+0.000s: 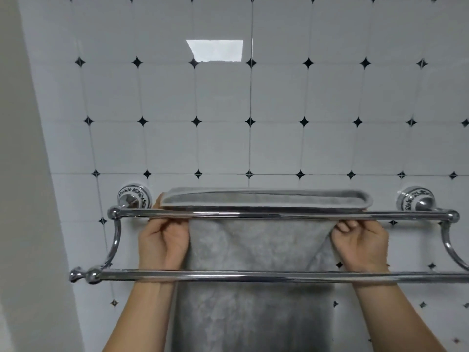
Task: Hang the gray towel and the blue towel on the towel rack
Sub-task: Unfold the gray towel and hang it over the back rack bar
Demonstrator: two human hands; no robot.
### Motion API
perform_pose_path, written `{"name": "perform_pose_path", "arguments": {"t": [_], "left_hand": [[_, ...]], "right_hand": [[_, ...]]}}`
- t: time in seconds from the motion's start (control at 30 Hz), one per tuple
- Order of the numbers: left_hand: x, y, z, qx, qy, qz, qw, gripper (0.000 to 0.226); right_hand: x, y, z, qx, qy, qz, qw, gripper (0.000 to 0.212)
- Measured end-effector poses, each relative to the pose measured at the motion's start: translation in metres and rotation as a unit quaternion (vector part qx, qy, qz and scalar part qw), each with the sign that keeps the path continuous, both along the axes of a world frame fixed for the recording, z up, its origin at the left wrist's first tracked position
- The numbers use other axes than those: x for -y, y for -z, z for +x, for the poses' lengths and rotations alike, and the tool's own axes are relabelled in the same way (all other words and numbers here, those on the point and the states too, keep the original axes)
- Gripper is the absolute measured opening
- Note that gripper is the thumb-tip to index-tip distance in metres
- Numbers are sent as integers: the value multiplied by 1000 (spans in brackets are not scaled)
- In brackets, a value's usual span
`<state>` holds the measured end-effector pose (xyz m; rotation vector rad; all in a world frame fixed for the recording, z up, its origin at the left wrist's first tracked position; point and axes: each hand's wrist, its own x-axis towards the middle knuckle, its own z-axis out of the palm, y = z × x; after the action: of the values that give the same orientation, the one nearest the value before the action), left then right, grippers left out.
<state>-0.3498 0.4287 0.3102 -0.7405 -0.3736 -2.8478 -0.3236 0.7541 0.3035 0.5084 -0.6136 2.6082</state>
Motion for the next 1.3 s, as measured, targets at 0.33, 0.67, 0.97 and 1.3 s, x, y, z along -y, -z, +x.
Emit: {"name": "perform_pose_path", "arguments": {"t": [0.33,0.67,0.97,1.3], "left_hand": [[-7,-8,1,-25,-99,-51,993,20],[-7,5,-6,-38,-204,-114,972,44],[-13,15,-7,7,-288,-110,951,33],[-13,30,-4,70,-374,-150,913,25]], "right_hand": [[4,-13,-2,-65,38,108,991,23],[2,6,-4,-71,162,129,976,33],[5,21,7,44,295,184,937,40],[6,38,5,26,273,212,938,45]]}}
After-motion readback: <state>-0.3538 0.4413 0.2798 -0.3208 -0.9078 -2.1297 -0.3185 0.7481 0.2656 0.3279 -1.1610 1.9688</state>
